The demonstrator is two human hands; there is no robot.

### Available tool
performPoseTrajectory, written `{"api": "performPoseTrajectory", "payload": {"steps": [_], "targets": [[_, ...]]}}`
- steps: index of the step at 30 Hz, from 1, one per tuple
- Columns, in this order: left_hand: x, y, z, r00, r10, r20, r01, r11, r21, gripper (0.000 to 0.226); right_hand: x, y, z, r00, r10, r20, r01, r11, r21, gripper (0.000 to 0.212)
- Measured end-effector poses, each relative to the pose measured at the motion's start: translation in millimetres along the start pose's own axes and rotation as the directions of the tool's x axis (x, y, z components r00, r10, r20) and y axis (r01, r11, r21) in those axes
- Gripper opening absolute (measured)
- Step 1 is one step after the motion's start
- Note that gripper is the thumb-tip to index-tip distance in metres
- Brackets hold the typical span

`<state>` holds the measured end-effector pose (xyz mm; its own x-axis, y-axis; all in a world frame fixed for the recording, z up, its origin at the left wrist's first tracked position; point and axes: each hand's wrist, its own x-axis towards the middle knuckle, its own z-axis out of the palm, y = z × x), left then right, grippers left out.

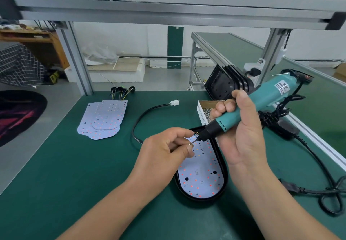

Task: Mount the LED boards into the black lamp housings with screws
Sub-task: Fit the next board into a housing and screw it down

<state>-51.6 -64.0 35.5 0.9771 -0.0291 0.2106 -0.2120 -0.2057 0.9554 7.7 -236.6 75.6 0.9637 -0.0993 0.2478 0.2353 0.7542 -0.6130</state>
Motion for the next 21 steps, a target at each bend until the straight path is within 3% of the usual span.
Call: {"api": "performPoseTrajectory", "payload": {"steps": [7, 17, 21], "targets": [[2.0, 1.3, -1.9, 0.997, -0.061, 0.052, 0.068, 0.989, -0.132, 0.031, -1.3, -2.2, -0.6, 0.994, -0.019, 0.108, 0.017, 1.0, 0.024, 0.008], [4.3, -6.0, 0.3, 0.996, -0.029, 0.086, 0.047, 0.977, -0.206, 0.038, -1.6, -0.6, -0.4, 0.999, -0.007, 0.037, 0.004, 0.997, 0.079, 0.014], [6.0, -6.2, -5.6, 0.999, -0.015, 0.044, 0.015, 1.0, -0.004, 0.049, -0.4, -0.1, -1.4, 1.0, 0.002, -0.008, -0.001, 0.996, 0.094, 0.013]]}}
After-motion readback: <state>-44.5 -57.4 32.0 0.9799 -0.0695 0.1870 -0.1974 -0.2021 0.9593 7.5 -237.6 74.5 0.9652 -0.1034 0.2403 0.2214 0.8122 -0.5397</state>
